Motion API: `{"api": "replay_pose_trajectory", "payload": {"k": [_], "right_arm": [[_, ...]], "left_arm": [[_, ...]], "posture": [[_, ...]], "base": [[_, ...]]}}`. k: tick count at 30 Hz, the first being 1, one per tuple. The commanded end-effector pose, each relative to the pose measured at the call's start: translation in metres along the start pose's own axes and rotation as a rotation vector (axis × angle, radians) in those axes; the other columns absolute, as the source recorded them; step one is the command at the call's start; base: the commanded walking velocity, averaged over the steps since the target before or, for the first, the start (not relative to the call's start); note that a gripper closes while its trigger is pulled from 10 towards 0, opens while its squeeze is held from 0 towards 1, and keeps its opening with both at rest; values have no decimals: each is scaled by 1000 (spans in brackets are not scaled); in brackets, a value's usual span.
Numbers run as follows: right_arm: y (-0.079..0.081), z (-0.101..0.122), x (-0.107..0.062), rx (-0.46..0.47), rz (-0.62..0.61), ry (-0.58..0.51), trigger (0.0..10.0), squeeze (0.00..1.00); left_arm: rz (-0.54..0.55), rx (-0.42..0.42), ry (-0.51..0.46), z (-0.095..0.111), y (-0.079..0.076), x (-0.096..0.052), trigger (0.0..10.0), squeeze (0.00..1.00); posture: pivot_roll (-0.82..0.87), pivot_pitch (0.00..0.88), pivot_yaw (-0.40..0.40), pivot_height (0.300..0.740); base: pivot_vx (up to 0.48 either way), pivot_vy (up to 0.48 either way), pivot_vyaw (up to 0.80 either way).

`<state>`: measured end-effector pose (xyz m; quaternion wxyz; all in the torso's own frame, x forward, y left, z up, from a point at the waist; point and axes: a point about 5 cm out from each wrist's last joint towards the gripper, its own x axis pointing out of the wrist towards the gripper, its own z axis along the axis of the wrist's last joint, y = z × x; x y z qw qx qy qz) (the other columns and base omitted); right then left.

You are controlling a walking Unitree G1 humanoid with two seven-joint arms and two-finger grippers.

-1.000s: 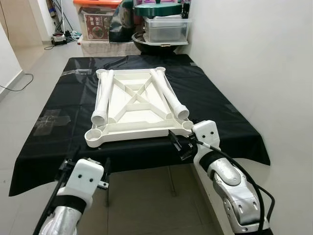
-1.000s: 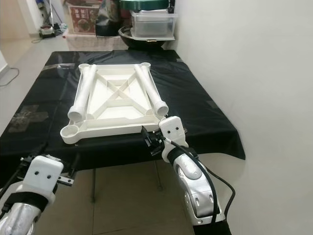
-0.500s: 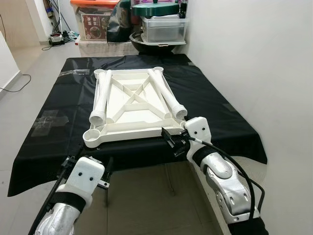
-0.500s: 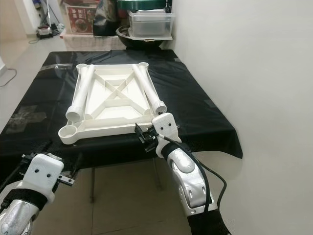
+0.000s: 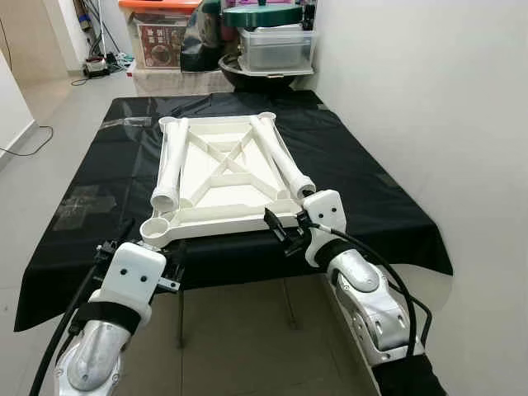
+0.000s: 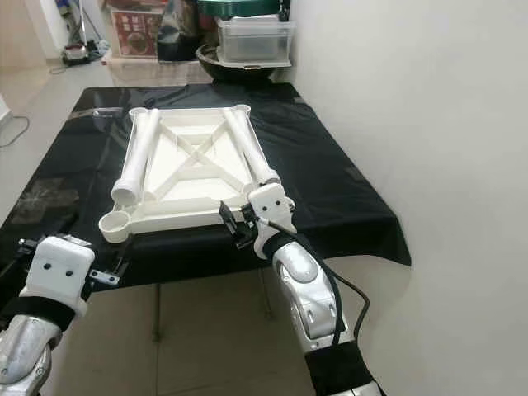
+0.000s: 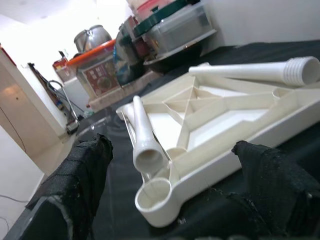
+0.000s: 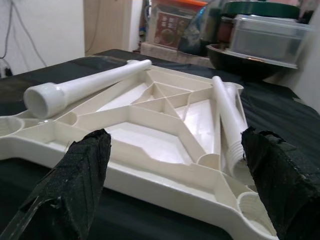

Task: Building children table

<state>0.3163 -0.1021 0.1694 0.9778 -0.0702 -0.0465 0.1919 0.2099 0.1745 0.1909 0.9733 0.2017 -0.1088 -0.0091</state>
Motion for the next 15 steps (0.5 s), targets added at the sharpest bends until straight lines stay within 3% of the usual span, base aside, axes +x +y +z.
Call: {"api": "replay_pose_trajectory", "payload": {"k": [1,15], "right_arm": [[-2,4,4,12,-14,-24,10000,0],[-11,7,15,9,-55,-4,10000,0]], "left_arm": [[8,-10,-2,-2,0,2,10000,0],[-2,-24,-5,-5,-5,5,10000,0]], "posture": [[50,0,-40,740],[46,0,-50,740]], "base": [[364,0,0],[366,0,0]]}}
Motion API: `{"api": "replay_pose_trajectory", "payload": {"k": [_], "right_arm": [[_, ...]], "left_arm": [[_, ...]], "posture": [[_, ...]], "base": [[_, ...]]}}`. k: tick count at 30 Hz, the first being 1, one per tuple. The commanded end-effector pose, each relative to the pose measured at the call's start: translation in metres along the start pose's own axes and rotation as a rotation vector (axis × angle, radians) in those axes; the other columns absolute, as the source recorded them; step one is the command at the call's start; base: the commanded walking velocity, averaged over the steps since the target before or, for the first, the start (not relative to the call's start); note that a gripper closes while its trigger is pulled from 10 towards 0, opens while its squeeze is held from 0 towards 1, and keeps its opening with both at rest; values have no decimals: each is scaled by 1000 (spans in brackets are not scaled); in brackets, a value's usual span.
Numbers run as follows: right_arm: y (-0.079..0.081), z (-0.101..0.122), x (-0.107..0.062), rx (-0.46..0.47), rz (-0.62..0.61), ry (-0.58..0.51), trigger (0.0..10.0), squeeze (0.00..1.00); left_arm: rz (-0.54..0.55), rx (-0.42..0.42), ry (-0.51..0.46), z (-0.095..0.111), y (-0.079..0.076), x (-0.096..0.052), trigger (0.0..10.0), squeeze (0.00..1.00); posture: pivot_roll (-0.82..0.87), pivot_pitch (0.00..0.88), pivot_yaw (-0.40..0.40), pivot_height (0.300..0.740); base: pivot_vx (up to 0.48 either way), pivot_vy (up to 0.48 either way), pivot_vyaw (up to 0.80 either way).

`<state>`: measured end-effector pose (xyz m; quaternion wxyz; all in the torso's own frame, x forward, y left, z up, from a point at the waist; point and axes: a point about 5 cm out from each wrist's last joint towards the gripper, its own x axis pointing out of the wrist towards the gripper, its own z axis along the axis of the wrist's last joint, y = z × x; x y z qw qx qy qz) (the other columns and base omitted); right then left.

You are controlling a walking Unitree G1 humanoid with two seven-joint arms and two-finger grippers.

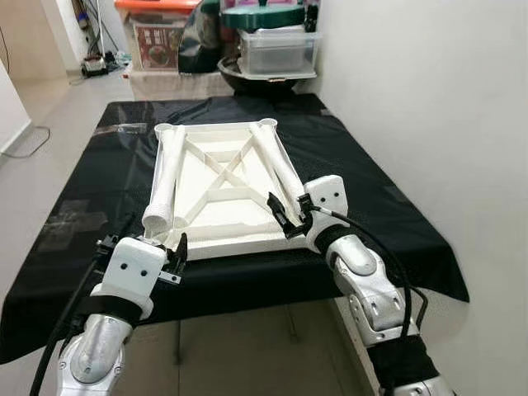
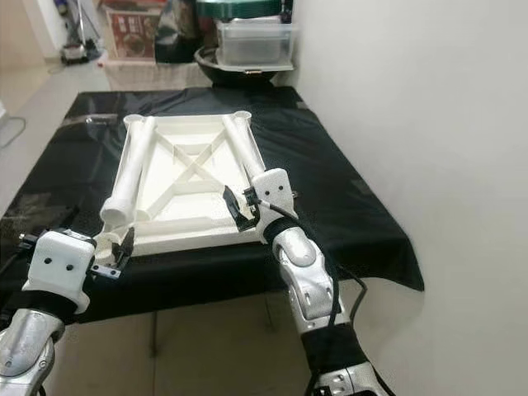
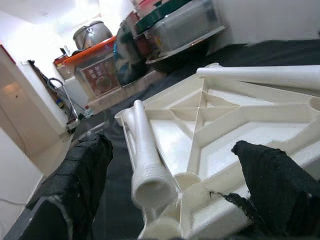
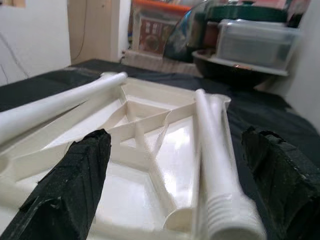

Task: Building children table

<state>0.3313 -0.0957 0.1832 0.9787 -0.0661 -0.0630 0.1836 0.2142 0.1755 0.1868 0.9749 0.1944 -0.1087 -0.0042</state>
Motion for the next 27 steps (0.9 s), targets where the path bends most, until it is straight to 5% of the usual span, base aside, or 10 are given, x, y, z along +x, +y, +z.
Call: {"api": "replay_pose_trajectory", "payload": {"k": [1,12,19,27], "right_arm": [[-9,-6,-2,7,-36,29,10000,0],[-29,1,9,69,-48,142,10000,0],[-44,7,14,37,-72,164,10000,0],[-51,1,-13,133,-23,317,10000,0]], "left_arm": [[-14,-10,-8,0,-5,1,10000,0],[-17,-8,-10,-2,-10,3,10000,0],[-13,-6,-10,-2,-12,5,10000,0],[22,2,35,-11,-3,-2,10000,0]], "posture": [[46,0,-50,740],[31,0,-53,740],[33,0,-59,740],[8,0,-52,740]], "base": [[364,0,0],[363,0,0],[0,0,0],[0,0,0]]}}
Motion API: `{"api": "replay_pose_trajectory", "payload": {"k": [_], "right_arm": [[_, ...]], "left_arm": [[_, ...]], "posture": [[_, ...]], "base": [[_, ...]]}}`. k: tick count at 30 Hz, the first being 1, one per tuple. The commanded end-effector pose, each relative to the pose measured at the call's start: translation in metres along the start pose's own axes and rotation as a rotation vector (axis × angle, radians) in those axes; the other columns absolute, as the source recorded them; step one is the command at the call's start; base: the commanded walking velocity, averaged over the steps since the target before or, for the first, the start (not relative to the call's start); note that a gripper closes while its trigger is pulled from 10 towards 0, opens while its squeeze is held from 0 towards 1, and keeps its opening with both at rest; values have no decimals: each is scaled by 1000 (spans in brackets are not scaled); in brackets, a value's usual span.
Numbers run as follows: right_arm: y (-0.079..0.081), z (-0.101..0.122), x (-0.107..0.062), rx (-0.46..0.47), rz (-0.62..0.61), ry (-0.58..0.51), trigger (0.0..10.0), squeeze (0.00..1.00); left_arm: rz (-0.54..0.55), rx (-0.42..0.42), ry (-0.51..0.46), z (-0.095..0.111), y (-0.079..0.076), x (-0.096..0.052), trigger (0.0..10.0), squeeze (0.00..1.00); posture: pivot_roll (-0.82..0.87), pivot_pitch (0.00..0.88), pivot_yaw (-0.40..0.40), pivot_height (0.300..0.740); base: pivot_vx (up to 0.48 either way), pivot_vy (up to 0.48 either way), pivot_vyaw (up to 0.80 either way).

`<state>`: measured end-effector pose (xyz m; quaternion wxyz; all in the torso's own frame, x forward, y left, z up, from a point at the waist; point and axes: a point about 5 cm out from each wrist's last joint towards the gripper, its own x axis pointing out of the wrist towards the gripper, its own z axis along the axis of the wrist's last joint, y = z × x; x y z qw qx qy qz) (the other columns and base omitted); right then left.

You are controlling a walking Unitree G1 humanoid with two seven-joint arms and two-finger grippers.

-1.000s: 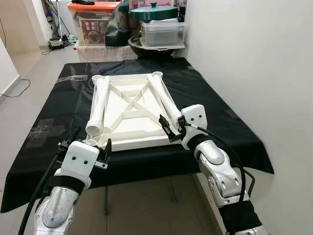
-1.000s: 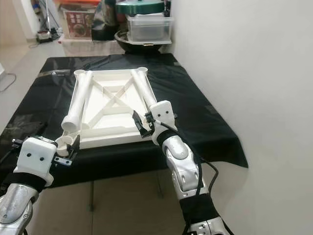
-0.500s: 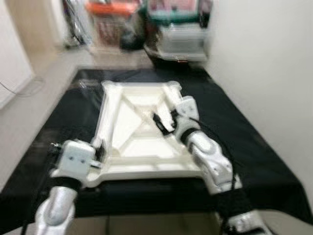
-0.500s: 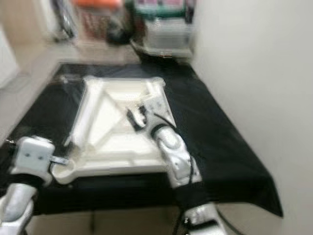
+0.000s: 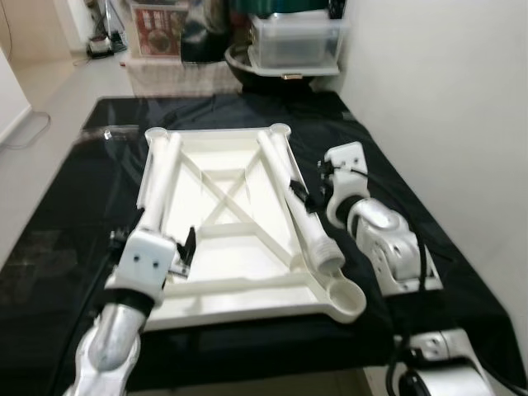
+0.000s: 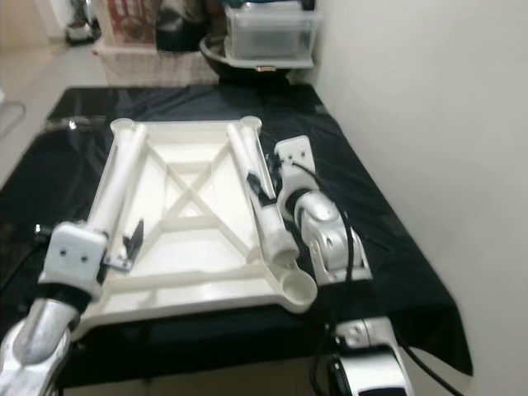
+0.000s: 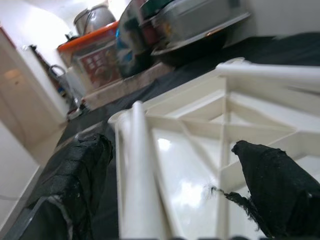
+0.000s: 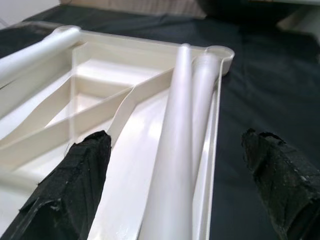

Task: Building children table

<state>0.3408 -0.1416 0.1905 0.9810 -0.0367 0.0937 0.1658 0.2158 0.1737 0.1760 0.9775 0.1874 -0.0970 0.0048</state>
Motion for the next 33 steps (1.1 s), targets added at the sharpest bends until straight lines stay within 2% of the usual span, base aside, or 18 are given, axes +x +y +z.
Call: {"api": "replay_pose_trajectory", "payload": {"k": [1,2,4,7,13,15,20,23,33], "right_arm": [[-5,-3,-10,25,1,25,10000,0],[-5,-3,-10,25,1,25,10000,0],[-9,-9,-23,50,-7,48,10000,0],[-3,-17,-40,46,3,78,10000,0],[0,-20,-44,52,11,91,10000,0],[8,-37,-49,76,11,146,10000,0],[11,-43,-48,96,0,167,10000,0],[5,-51,-38,81,-63,188,10000,0],[3,-59,-33,49,-106,204,10000,0]], "left_arm": [[24,18,21,-4,6,-3,10000,0],[24,18,21,-4,6,-3,10000,0],[70,23,54,-10,15,-5,10000,0],[86,35,64,-13,20,-5,10000,0],[87,36,65,-13,21,-4,10000,0],[76,27,55,-12,16,3,10000,0],[71,30,52,-12,15,7,10000,0],[98,33,53,-13,19,8,10000,0],[102,27,51,-13,16,9,10000,0]], "posture": [[7,0,-52,740],[7,0,-52,740],[-3,0,-48,740],[-24,0,-38,740],[-24,0,-38,740],[-46,0,-13,740],[-45,0,-11,740],[-34,0,-22,740],[-21,0,-32,740]], "base": [[0,0,0],[0,0,0],[0,0,0],[0,0,0],[0,0,0],[0,0,0],[0,0,0],[0,0,0],[0,0,0]]}}
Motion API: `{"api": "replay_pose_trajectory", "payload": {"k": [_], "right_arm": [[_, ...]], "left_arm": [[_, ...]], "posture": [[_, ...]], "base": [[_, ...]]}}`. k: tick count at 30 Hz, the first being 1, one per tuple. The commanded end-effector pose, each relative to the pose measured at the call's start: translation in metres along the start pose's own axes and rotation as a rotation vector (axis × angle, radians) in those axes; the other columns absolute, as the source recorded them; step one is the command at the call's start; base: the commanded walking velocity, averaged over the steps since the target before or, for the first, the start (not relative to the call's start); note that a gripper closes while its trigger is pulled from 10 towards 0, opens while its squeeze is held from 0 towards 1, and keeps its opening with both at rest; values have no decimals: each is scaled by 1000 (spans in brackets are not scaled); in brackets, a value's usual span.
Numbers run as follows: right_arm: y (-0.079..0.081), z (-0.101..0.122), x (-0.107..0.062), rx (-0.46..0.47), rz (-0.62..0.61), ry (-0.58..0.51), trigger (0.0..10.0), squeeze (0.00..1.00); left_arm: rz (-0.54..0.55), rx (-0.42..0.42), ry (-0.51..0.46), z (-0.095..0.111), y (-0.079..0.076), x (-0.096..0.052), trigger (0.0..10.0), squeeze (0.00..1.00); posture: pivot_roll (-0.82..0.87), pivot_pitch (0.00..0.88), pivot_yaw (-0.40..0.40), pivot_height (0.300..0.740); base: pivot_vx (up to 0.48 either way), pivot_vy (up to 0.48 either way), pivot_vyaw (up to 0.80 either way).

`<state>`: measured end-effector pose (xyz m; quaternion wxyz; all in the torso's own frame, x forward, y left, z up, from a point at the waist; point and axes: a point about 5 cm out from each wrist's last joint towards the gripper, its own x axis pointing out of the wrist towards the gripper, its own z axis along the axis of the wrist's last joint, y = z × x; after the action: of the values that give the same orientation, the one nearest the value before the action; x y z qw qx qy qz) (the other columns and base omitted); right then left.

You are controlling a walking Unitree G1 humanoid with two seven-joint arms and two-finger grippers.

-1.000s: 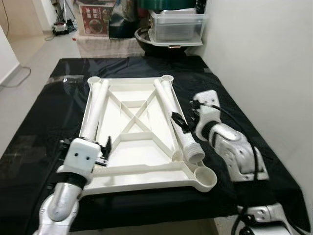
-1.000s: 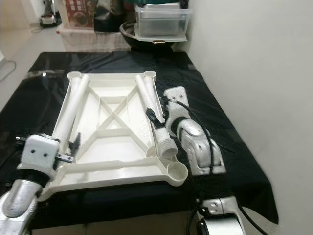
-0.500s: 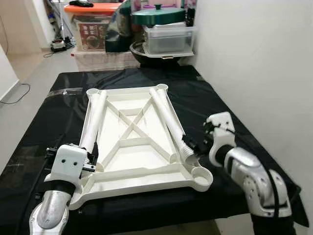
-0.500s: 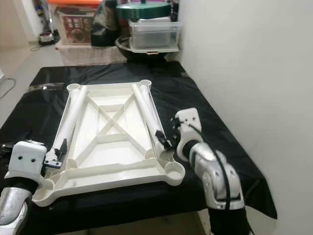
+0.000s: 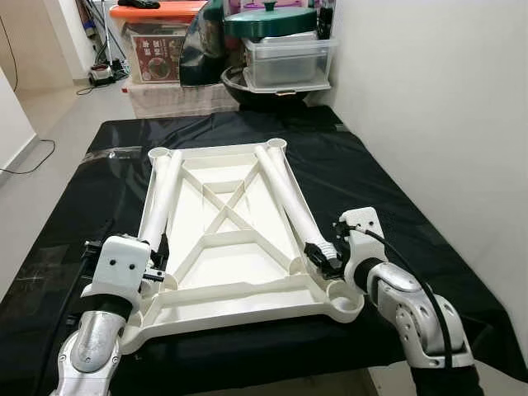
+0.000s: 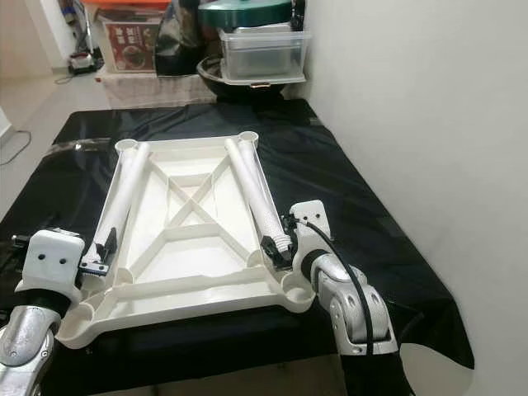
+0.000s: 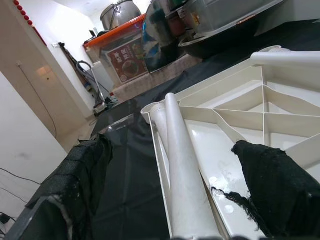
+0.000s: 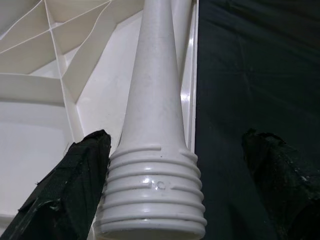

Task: Building children table

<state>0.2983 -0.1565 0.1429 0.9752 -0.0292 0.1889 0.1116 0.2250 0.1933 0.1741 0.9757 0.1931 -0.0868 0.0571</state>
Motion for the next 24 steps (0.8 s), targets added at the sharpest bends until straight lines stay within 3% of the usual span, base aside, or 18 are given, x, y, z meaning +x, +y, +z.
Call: {"api": "replay_pose_trajectory", "payload": {"k": [1,8,22,23,24], "right_arm": [[3,-5,4,2,7,14,10000,0],[19,-10,5,-20,110,35,10000,0],[13,-23,9,-16,74,81,10000,0],[9,-20,11,16,43,51,0,0],[6,-18,12,41,20,28,0,0]], "left_arm": [[4,4,10,-2,-1,1,10000,0],[-3,2,4,-2,-3,4,10000,0],[-8,7,1,-2,-3,5,10000,0],[-10,10,0,-2,-3,6,10000,0],[-11,12,-1,-2,-4,7,10000,0]], "posture": [[-20,0,-32,740],[-22,0,-29,740],[-18,0,-25,740],[-12,0,-26,740],[-12,0,-26,740]], "base": [[0,0,0],[0,0,0],[0,0,0],[0,0,0],[0,0,0]]}}
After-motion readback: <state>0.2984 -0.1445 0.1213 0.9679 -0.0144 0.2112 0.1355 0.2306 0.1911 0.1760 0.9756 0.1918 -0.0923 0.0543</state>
